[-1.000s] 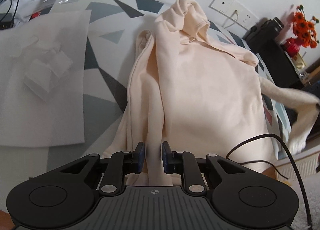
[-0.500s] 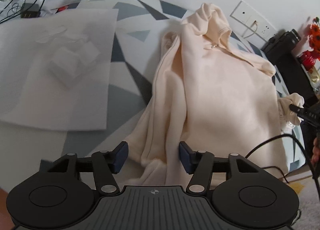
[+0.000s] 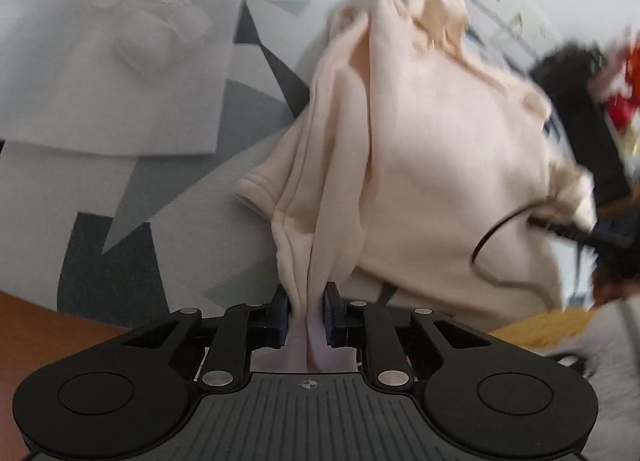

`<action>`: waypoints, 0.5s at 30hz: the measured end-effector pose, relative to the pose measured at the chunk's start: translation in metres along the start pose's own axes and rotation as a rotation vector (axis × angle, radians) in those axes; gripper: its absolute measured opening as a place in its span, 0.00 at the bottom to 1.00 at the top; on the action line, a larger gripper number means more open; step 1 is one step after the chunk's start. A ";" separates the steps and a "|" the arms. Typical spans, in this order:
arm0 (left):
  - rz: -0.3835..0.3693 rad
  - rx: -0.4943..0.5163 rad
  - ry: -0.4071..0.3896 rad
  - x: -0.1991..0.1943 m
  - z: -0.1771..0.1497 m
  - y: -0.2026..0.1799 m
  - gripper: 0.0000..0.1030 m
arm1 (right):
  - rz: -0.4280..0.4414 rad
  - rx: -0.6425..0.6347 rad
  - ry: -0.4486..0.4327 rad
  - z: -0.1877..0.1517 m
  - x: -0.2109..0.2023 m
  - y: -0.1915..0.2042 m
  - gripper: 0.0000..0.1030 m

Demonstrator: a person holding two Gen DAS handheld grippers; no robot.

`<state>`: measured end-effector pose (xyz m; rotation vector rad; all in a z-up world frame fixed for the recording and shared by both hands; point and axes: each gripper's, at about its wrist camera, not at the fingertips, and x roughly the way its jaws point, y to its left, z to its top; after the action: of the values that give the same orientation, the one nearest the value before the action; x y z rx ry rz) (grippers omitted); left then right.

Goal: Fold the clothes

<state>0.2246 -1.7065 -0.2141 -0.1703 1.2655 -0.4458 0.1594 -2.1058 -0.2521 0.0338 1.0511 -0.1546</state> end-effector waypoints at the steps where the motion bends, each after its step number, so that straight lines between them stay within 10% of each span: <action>1: -0.012 -0.012 -0.019 -0.008 0.003 0.001 0.13 | 0.001 -0.003 0.001 0.000 0.001 0.000 0.65; 8: -0.244 -0.183 -0.168 -0.067 0.051 0.013 0.13 | 0.020 0.018 -0.020 -0.004 0.001 -0.004 0.66; 15: -0.139 -0.066 -0.484 -0.080 0.140 -0.020 0.13 | 0.016 0.083 -0.054 -0.008 0.001 -0.006 0.66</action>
<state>0.3341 -1.7078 -0.0939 -0.3993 0.7950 -0.4490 0.1519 -2.1108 -0.2564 0.1120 0.9896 -0.1838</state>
